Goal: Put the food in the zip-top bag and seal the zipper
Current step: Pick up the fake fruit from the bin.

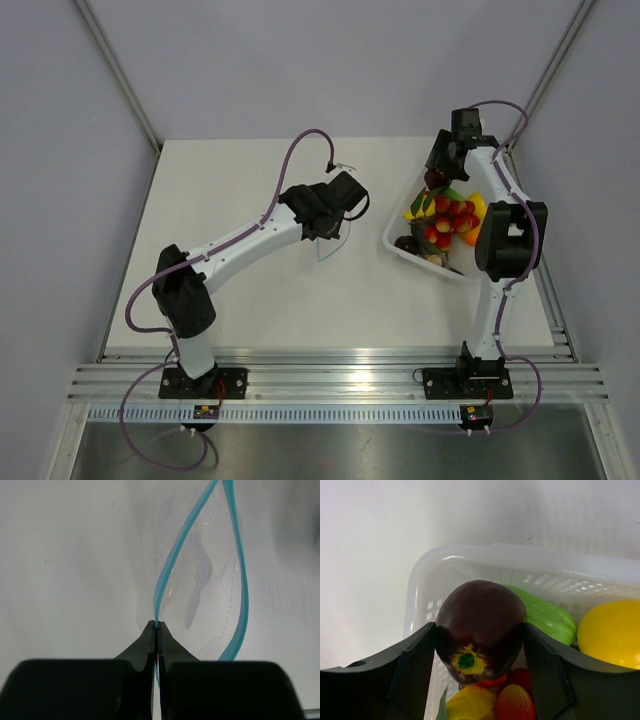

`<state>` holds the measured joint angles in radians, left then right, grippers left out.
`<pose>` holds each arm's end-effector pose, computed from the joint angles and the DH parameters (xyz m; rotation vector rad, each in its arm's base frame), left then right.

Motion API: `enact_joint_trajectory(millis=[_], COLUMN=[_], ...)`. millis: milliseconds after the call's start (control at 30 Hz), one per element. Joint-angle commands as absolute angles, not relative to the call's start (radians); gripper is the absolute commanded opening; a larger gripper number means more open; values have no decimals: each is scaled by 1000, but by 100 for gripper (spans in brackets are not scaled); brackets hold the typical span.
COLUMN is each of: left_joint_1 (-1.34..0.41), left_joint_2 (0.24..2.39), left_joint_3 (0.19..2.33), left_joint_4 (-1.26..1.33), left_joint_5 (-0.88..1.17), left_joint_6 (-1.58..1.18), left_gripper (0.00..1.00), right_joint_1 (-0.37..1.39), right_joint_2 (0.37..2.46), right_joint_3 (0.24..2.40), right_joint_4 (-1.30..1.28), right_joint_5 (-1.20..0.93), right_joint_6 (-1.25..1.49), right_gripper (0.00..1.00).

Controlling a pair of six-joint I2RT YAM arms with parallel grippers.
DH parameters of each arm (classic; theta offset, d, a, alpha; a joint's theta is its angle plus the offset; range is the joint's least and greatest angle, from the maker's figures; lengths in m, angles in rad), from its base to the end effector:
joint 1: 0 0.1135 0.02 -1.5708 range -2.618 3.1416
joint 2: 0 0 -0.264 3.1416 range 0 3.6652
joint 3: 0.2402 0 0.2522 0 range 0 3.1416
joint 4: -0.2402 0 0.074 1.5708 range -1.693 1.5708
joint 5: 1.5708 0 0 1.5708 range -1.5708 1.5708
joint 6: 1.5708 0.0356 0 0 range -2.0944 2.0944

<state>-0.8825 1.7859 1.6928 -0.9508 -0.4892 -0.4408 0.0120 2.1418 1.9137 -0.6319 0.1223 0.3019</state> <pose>0.2536 -0.2820 0.3173 0.3734 2.4114 0.0760 0.4862 0.0015 0.2558 0.4042 2.3882 -0.0060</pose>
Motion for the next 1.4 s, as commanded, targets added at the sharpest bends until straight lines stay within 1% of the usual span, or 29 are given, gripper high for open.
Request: enact_joint_trajectory(millis=[0, 233, 433, 700, 967, 1100, 1200, 1233, 1367], left_joint_1=[-891, -893, -891, -893, -894, -897, -900, -900, -903], left_joint_2=[1824, 1890, 1925, 1924, 1947, 1962, 1974, 1976, 1980], left_joint_3=[1770, 1853, 1908, 1905, 1913, 1934, 1939, 1944, 1944], left_joint_4=[-925, -917, -902, -894, -874, -864, -848, -845, -827], left_joint_5=[-451, -381, -327, -313, -281, -253, -244, -244, -232], left_joint_6=[-442, -454, -466, -468, -466, -471, -477, -483, -489], left_gripper=[0, 0, 0, 0, 0, 0, 0, 0, 0], right_joint_1=[8, -23, -28, -35, -34, -34, -34, -31, -17], right_joint_2=[2030, 1893, 1850, 1721, 1534, 1451, 1393, 1370, 1310], right_joint_3=[1846, 1726, 1655, 1528, 1395, 1370, 1364, 1364, 1348], right_joint_4=[-612, -574, -574, -552, -537, -558, -580, -595, -624], right_joint_5=[135, 130, 132, 104, 41, 45, 5, -38, -46], right_joint_6=[336, 368, 379, 416, 463, 469, 469, 469, 463], right_gripper=[48, 44, 41, 39, 36, 36, 36, 36, 36])
